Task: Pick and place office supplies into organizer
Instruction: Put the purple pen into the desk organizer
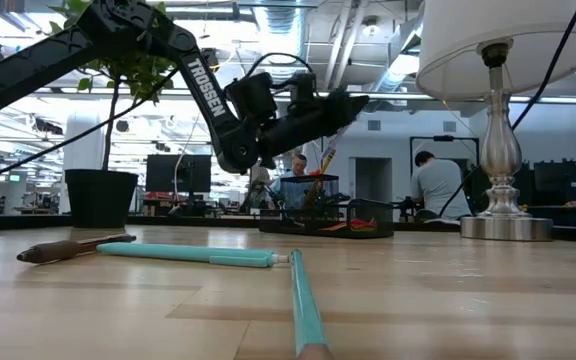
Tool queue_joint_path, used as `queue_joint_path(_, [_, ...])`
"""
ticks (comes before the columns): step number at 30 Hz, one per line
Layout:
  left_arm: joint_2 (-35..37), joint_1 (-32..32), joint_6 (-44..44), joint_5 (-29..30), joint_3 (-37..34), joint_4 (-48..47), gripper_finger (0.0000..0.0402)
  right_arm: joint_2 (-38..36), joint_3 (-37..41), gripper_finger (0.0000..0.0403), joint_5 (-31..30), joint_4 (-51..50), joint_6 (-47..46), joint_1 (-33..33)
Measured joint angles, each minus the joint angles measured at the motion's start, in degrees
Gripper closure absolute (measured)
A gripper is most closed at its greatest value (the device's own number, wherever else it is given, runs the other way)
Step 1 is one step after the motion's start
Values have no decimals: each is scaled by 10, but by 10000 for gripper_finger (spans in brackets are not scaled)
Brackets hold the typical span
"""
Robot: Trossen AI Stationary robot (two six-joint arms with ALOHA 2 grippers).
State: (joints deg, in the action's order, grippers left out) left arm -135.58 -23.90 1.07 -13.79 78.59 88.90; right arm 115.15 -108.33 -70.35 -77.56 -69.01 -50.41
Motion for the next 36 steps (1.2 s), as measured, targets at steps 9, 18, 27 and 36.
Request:
queue_joint_path(9, [16, -66, 284, -265, 48, 4, 374, 0, 0, 324, 0, 0, 0, -16])
queue_joint_path(18, [44, -84, 421, -422, 58, 4, 375, 0, 0, 324, 0, 3, 0, -17])
queue_joint_path(27, [81, -90, 499, -498, 58, 3, 375, 0, 0, 324, -1, 9, 0, -17])
queue_joint_path(36, [111, -117, 452, -548, 51, -11, 374, 3, 0, 324, -2, 18, 0, -17])
